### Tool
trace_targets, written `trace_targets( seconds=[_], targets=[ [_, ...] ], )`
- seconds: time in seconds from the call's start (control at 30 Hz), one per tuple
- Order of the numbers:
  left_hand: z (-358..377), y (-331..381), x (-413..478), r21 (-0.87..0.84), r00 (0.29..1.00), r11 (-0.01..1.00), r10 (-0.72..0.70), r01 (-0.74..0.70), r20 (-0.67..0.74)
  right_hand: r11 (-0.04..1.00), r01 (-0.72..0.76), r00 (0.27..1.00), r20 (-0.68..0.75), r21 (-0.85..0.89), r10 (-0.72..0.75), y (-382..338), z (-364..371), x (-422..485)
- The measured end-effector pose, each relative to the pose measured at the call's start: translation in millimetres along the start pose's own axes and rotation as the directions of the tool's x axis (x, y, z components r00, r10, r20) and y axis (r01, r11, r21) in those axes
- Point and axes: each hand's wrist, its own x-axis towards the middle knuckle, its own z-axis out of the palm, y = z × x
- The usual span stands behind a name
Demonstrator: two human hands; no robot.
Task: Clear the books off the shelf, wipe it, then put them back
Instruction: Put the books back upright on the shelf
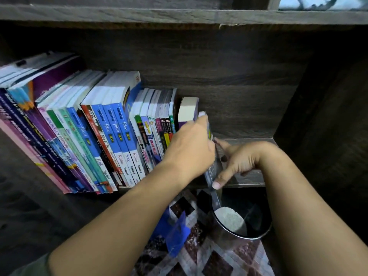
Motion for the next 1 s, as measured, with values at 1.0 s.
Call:
trace_targets(
  seconds=[1.0],
  targets=[
    [-11.2, -81.0, 3.6, 0.402, 0.990, 0.914, 0.010, 0.049, -0.143, 0.915, 0.183, 0.539, -0.741, -0.361, -0.400, -63.7, 44.0, 85.2]
  ],
)
